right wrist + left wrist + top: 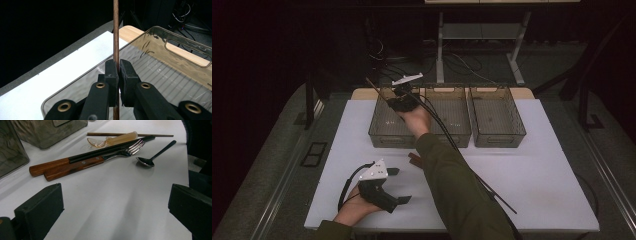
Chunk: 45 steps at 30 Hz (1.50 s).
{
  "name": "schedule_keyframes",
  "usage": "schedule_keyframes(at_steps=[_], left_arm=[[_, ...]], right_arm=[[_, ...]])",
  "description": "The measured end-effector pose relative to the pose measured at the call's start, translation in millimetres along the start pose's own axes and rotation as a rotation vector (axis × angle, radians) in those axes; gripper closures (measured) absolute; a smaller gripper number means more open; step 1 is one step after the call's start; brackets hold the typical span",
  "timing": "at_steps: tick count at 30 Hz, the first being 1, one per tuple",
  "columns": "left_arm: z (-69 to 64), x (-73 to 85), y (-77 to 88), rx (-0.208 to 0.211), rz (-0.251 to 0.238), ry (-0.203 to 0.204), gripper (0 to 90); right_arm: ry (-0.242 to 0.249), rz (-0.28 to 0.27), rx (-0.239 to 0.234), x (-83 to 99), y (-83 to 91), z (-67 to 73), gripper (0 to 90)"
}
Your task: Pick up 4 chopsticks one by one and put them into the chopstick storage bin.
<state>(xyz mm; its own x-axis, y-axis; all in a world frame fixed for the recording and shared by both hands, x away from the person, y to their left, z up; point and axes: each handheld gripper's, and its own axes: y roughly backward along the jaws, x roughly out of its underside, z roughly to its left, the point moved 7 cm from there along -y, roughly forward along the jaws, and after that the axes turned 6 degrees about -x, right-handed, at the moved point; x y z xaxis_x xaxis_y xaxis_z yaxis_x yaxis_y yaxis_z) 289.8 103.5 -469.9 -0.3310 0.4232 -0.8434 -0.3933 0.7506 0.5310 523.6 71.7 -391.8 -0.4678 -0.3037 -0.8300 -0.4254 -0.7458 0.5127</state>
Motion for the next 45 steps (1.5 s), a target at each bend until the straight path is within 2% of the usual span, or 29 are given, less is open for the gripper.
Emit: schedule_keyframes(at_steps=[5, 6, 11, 13, 14, 15, 16, 17, 22, 33, 38, 45], left_arm=[[-0.2, 0.0, 0.2, 0.002, -0.002, -0.001, 0.0], [-0.2, 0.0, 0.2, 0.002, -0.002, -0.001, 0.0], [-0.7, 0.0, 0.2, 0.005, 0.0, -0.005, 0.0], [-0.7, 0.1, 0.1, 0.005, 0.0, -0.004, 0.0], [-0.5, 0.2, 0.5, 0.006, 0.003, -0.005, 0.0], [-0.5, 0.2, 0.6, 0.006, 0.002, -0.005, 0.0], [-0.4, 0.2, 0.7, 0.006, 0.002, -0.004, 0.0], [-0.3, 0.2, 0.7, 0.005, 0.001, -0.003, 0.0], [-0.6, 0.1, 0.3, 0.004, -0.001, 0.002, 0.0], [0.2, 0.3, 0.4, 0.001, 0.002, -0.006, 0.0], [1.1, 0.3, -0.2, 0.002, 0.003, -0.009, 0.0], [2.7, 0.7, -1.4, -0.016, -0.001, -0.001, 0.0]], right_arm=[[-0.007, 0.027, 0.006, 6.8, -8.8, -2.0, 85.4], [-0.02, 0.046, 0.016, 11.5, -11.9, -3.7, 85.4], [-0.034, 0.075, 0.032, 19.3, -17.7, -5.9, 85.3], [-0.043, 0.106, 0.061, 24.5, -21.1, -8.0, 84.2], [-0.043, 0.106, 0.061, 24.5, -21.1, -8.0, 84.2], [-0.036, 0.109, 0.081, 25.0, -21.0, -9.5, 78.4], [-0.042, 0.104, 0.097, 24.7, -20.6, -10.6, 66.9], [-0.054, 0.106, 0.11, 24.6, -19.8, -12.2, 63.5], [-0.045, 0.125, 0.096, 22.4, -9.6, -15.1, 56.3], [-0.02, 0.134, 0.066, 22.3, 16.4, -20.4, 48.1], [-0.007, 0.139, 0.023, 25.7, 33.2, -20.4, 39.4], [0.031, 0.126, -0.021, 29.9, 58.9, -19.6, 33.2]])
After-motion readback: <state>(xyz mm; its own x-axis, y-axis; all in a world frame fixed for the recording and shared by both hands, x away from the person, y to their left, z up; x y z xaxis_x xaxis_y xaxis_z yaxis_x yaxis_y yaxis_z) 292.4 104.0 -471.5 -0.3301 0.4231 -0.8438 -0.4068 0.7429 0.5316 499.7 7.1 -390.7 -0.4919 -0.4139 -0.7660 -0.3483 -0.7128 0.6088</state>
